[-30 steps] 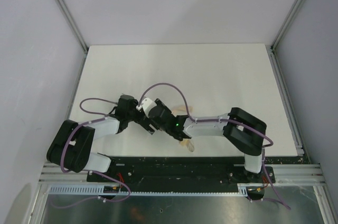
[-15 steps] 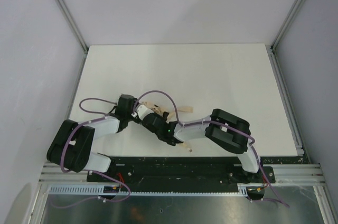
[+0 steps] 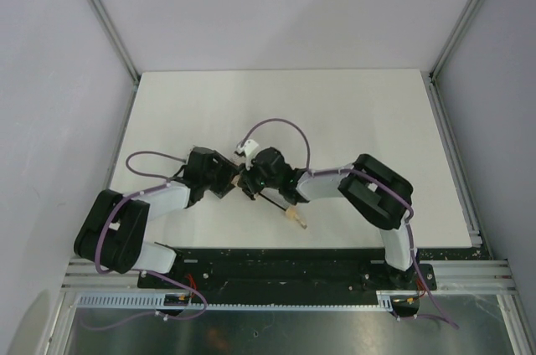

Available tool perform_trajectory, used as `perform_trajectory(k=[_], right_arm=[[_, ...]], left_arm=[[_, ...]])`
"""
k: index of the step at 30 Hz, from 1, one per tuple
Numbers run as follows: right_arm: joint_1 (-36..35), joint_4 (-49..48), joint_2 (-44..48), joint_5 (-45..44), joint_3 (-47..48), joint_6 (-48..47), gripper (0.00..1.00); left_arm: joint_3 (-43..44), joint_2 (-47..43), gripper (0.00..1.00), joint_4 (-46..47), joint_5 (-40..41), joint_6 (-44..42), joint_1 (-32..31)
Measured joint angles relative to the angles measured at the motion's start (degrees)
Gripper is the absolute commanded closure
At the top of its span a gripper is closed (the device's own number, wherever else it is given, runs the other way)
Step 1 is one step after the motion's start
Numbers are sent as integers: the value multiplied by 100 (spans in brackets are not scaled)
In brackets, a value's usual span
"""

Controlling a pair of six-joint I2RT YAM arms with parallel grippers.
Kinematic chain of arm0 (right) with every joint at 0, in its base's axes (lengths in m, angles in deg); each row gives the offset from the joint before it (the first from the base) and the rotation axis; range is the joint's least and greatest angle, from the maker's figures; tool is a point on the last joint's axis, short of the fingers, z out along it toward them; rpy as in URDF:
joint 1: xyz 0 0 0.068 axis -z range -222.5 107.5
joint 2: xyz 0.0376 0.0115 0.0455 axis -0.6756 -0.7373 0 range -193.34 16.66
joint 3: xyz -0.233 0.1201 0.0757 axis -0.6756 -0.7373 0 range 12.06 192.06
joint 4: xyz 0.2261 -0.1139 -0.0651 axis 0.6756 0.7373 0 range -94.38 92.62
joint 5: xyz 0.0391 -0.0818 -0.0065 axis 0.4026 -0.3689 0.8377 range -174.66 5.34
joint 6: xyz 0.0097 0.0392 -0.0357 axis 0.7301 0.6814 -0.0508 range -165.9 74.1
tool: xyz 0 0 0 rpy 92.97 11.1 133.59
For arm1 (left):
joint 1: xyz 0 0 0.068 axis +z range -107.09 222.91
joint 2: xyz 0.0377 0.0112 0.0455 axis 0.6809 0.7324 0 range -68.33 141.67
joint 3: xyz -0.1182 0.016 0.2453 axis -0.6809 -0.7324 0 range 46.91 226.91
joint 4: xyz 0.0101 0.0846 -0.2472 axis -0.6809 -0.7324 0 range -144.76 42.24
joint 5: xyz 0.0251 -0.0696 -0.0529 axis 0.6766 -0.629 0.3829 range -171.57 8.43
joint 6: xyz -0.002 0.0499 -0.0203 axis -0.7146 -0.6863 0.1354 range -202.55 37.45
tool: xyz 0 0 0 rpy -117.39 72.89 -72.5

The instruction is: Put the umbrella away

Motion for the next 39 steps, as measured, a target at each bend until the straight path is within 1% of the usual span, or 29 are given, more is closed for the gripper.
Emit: perform_trajectory(k=[3, 4, 8, 15, 17, 18, 19, 22, 23, 25, 26, 27, 29, 32, 36, 39], right_arm=[[387, -367, -52, 1217, -142, 446, 100], [479, -470, -87, 1484, -170, 549, 100], [848, -949, -310, 2588, -247, 1008, 100], [1154, -1462, -599, 3567, -264, 1486, 100], [1191, -1486, -616, 3681, -267, 1556, 95], [1202, -1482, -616, 3720, -273, 1587, 91], [1207, -1480, -612, 3727, -278, 1602, 84], [1209, -1325, -501, 3683, -308, 1598, 55], [1207, -1196, -426, 3648, -332, 1593, 43], [1196, -817, -197, 3609, -389, 1598, 23], [1182, -573, -26, 3545, -426, 1576, 16], [1154, -291, 153, 3451, -466, 1523, 12], [1056, 240, 498, 3139, -501, 1353, 8], [857, 813, 992, 2559, -501, 1038, 6], [435, 1215, 1401, 1620, -457, 588, 6], [-83, 1381, 1440, 595, -358, 203, 6]], left_arm=[[2, 13, 31, 35, 2, -11, -13], [0, 13, 32, 37, 4, -11, -20], [-15, 13, 42, 37, 7, -9, -42], [-74, 4, 84, 66, -2, 20, -83], [-101, 0, 93, 90, -4, 42, -105], [-120, 0, 96, 107, -2, 50, -122], [-133, -2, 98, 127, 0, 55, -133], [-173, -2, 100, 188, -37, 79, -170], [-186, 2, 100, 212, -72, 90, -192], [-229, 24, 100, 280, -136, 92, -219], [-249, 48, 100, 308, -155, 98, -216], [-260, 68, 100, 337, -162, 103, -216], [-269, 107, 100, 396, -197, 114, -216], [-260, 199, 100, 479, -260, 181, -216], [-214, 302, 100, 533, -334, 234, -225], [-184, 337, 100, 533, -352, 262, -236]])
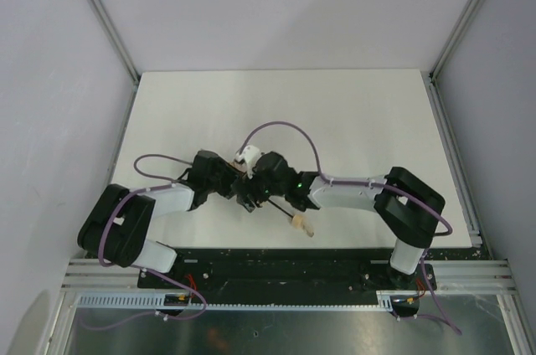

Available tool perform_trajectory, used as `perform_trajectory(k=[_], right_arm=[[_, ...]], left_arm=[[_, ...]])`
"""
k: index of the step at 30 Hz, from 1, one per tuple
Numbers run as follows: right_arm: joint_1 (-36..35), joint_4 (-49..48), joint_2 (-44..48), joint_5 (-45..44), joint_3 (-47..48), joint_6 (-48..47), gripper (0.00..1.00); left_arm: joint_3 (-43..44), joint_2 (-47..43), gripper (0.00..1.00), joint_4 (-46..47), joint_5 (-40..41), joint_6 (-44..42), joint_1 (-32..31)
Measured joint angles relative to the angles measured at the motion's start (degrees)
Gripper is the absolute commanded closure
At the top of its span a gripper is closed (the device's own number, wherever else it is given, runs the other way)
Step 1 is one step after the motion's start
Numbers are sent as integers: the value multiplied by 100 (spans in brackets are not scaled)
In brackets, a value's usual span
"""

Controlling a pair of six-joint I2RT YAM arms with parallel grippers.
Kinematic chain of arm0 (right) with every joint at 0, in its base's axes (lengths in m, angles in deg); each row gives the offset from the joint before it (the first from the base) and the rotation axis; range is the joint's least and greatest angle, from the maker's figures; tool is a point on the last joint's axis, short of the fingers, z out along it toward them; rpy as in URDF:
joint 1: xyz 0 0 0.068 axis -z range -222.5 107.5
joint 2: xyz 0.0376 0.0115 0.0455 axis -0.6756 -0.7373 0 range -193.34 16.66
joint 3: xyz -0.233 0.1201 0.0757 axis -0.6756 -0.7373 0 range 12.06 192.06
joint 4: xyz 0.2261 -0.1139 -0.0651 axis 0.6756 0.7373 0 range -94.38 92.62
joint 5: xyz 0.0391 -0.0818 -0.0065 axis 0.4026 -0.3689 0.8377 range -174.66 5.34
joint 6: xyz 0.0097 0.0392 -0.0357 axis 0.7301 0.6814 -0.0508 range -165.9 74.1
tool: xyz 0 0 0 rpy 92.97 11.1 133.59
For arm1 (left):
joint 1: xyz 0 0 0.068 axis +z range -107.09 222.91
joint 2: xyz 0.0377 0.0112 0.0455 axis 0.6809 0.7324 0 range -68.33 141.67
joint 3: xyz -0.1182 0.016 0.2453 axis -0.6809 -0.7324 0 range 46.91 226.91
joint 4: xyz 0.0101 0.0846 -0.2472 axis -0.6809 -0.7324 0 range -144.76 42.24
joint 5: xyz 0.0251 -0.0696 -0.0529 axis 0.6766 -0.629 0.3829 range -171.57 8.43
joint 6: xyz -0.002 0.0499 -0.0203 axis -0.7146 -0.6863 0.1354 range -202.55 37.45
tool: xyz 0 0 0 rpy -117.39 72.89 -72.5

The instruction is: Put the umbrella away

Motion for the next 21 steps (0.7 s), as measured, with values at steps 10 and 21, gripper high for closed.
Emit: perform_trajectory(k=[10, 21], right_arm=[[-944, 299, -1110, -2732, 988, -841, 42], [-844, 243, -1331, -3106, 992, -785, 100]], left_arm=[[79, 11, 100, -120, 0, 24, -20], [146, -83, 92, -297, 46, 70, 4]])
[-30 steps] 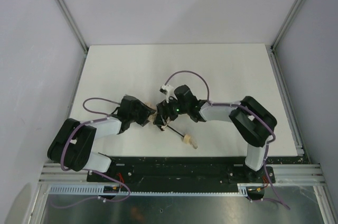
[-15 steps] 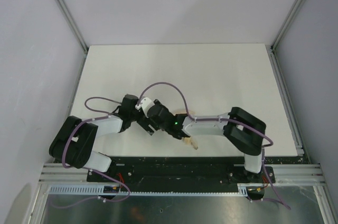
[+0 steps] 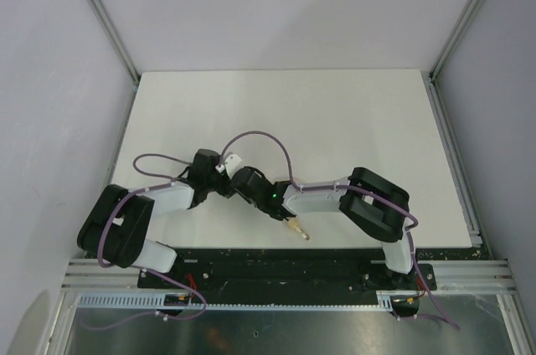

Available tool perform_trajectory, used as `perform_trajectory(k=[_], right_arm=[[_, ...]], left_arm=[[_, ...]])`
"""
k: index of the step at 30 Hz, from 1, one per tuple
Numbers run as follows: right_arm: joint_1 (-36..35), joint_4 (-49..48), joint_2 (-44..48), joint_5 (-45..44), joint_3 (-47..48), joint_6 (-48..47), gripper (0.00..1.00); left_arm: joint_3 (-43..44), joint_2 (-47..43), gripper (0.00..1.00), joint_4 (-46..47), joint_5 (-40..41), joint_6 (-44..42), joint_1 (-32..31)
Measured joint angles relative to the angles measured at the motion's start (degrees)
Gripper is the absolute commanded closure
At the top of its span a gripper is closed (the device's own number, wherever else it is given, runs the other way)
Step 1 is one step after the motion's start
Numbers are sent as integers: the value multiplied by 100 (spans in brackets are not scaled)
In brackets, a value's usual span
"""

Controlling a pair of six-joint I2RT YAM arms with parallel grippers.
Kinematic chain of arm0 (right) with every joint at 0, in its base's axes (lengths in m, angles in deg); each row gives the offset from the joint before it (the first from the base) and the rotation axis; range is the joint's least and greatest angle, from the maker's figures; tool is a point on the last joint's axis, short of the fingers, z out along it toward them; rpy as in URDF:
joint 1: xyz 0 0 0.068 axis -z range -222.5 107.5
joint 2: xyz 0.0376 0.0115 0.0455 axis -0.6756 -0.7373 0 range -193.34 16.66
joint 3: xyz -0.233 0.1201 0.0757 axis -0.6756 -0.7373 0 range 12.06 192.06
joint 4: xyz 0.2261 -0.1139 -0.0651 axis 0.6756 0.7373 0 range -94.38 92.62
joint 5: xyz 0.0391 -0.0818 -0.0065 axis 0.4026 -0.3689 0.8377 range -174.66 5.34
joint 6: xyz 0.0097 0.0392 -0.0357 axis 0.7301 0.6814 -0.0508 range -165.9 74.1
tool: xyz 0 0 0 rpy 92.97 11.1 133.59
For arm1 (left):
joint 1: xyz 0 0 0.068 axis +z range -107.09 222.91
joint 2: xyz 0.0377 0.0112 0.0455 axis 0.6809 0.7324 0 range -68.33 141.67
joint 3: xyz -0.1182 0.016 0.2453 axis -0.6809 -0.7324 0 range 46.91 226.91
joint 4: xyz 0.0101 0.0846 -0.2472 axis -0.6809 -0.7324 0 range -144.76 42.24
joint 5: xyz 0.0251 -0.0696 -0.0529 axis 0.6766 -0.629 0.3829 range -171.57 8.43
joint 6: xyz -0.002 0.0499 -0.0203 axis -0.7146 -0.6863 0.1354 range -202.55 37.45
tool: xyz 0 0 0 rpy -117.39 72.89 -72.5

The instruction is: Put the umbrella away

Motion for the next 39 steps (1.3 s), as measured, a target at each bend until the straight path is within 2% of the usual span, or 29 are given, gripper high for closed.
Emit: perform_trajectory(k=[2, 5, 7, 10, 16, 20, 26, 31, 34, 36, 39], right_arm=[[79, -201, 68, 273, -140, 39, 100], [297, -588, 188, 984, -407, 190, 100], [555, -946, 260, 1670, -632, 417, 100], [1091, -1495, 289, 2813, -931, 870, 100], [1952, -2592, -109, 5202, -1244, 1996, 100], [2251, -3287, -522, 6157, -1274, 2787, 100], [2472, -4148, -916, 6721, -1357, 3703, 100], [2544, -4535, -1064, 6911, -1427, 4118, 100], [2599, -4529, -1064, 6981, -1469, 4162, 98], [2625, -4457, -1047, 6975, -1478, 4138, 85], [2638, -4022, -861, 6811, -1502, 3928, 57]], left_arm=[[0, -57, 72, -74, 57, -2, 0], [-2, -177, 36, -232, 186, 2, -7], [-28, -291, 20, -328, 254, -46, -13], [-76, -564, 12, -398, 310, -203, -44], [-94, -654, 10, -413, 343, -378, -79], [-81, -575, 14, -389, 306, -442, -81], [-87, -466, 27, -356, 278, -437, -90], [-94, -317, 51, -280, 225, -404, -111], [-44, -153, 72, -160, 103, -330, -114], [-15, -48, 83, -66, 48, -278, -114], [-17, 48, 93, 118, -44, -243, -120]])
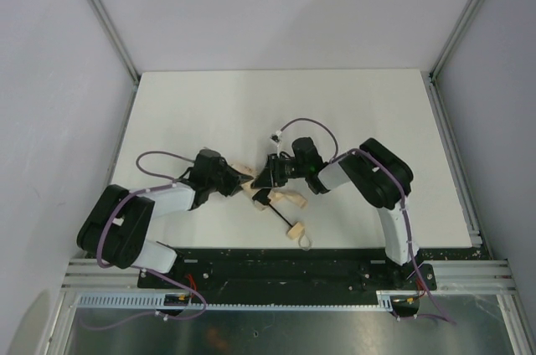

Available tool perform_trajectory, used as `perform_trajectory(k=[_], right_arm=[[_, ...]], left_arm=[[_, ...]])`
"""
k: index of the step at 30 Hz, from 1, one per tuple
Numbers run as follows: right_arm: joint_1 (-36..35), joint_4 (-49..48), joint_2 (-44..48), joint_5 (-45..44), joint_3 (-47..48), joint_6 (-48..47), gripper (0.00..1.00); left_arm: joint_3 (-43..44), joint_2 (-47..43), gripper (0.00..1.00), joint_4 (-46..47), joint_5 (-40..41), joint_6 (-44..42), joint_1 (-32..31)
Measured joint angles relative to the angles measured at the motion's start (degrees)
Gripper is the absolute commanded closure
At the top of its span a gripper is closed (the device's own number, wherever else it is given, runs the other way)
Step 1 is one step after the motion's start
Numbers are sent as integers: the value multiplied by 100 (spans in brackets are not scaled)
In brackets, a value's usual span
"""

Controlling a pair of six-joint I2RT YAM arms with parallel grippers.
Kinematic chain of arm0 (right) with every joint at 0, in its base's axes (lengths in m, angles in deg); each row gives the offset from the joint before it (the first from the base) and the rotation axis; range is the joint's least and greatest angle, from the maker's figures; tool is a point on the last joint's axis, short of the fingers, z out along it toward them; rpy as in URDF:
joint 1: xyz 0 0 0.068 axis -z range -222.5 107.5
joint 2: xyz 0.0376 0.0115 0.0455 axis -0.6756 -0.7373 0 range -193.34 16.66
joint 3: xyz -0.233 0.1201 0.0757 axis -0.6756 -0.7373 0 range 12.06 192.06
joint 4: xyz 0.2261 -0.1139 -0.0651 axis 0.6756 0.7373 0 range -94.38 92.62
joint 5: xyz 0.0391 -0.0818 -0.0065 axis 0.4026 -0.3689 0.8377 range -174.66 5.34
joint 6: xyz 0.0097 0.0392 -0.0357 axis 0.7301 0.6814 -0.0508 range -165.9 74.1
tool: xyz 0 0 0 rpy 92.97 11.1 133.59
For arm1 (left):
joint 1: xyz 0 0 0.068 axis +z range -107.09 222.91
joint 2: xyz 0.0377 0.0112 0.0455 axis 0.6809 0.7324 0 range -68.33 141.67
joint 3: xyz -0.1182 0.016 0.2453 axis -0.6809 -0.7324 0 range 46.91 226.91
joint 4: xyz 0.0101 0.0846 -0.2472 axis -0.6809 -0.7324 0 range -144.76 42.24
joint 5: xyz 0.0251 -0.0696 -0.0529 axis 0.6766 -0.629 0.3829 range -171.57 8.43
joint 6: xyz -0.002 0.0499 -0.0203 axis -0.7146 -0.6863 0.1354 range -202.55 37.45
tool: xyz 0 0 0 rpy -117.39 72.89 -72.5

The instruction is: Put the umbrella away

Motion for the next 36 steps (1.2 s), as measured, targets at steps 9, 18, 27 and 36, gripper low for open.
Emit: perform_trajectory(k=[9, 18, 27, 36], right_arm=[[-610, 2474, 1329, -1749, 116, -1567, 16], [-2041, 4520, 1519, -5075, 953, -2761, 15], [-2726, 5342, 717, -7453, 1784, -3235, 69], [-2614, 5101, 835, -7429, 1602, -3386, 100]], left_arm=[[-131, 22, 100, 404, -122, 7, -33], [-140, 59, 100, 474, -175, 22, -37], [-129, 63, 100, 468, -162, 109, -7], [-96, -85, 64, 439, -55, 201, 0]])
